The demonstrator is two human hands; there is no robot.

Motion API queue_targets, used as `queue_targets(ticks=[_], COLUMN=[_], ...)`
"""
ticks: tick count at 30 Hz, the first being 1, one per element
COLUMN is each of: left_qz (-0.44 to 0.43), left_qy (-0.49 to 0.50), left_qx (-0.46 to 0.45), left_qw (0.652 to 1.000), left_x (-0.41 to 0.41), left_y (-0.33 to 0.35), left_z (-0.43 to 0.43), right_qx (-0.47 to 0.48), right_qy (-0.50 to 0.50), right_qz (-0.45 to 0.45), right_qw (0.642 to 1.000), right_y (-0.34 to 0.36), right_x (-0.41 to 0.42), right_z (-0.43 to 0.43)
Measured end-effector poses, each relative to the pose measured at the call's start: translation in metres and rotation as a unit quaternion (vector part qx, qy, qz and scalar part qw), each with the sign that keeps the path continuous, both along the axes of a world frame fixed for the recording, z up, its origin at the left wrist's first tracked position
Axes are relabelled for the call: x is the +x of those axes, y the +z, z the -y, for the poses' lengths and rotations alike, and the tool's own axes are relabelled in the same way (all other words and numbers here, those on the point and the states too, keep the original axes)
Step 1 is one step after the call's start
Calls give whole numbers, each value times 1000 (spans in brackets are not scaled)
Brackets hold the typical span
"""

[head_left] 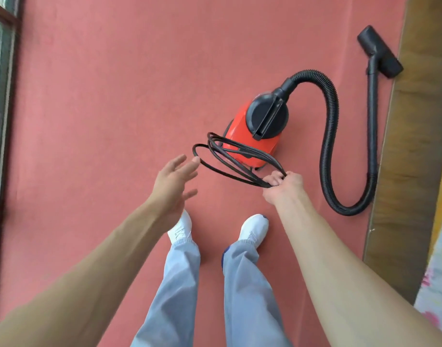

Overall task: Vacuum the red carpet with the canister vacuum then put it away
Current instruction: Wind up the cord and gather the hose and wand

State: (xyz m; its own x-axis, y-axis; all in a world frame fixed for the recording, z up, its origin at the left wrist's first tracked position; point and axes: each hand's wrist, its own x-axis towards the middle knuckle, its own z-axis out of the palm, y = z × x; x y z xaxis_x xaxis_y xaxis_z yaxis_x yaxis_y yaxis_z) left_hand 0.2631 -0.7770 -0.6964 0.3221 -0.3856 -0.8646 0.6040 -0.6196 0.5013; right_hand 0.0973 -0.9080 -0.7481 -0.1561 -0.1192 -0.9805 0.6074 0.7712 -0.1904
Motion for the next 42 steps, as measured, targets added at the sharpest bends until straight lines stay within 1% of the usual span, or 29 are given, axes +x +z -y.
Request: queue_targets(ticks=[1,2,4,5,6,8,10,14,18,20,26,30,34,38,40,42], left_qz=[-62,-105,-156,-168,-177,-205,-220,-266,-321,-324,-329,-356,-392,-375,-349,-305], left_qy=[18,6,-39,-39,-11,79,115,200,237,265,224,224,122,141,160,184], left_qx=[-6,-21,-62,-89,-111,-112,-109,-64,-56,-66,-79,-88,-122,-82,-59,-47], left_qw=[998,994,985,981,978,969,962,941,915,906,914,903,904,912,921,933], left_x=[-19,-39,-79,-97,-110,-126,-134,-143,-148,-147,-140,-134,-117,-95,-84,-67], left_y=[0,0,-3,-5,-5,-8,-11,-24,-32,-34,-43,-48,-54,-65,-69,-76], left_z=[7,14,29,38,48,64,74,82,96,105,130,138,147,172,189,205], right_qx=[0,-4,-14,-11,-7,-17,-26,-36,-52,-57,-58,-52,-8,28,52,84], right_qy=[-13,-20,-34,-40,-48,-70,-69,-17,6,13,-35,0,39,23,44,99], right_qz=[-11,-12,9,27,48,99,131,116,128,125,134,183,165,171,178,165], right_qw=[1000,1000,999,999,998,992,989,993,990,990,989,982,986,985,982,978], right_y=[0,1,4,6,9,14,16,13,10,11,15,16,6,-4,-7,-10], right_x=[-2,-2,-5,-8,-12,-22,-34,-54,-66,-72,-76,-74,-64,-42,-33,-25], right_z=[0,-1,-4,-6,-10,-17,-21,-21,-22,-18,2,21,44,66,80,96])
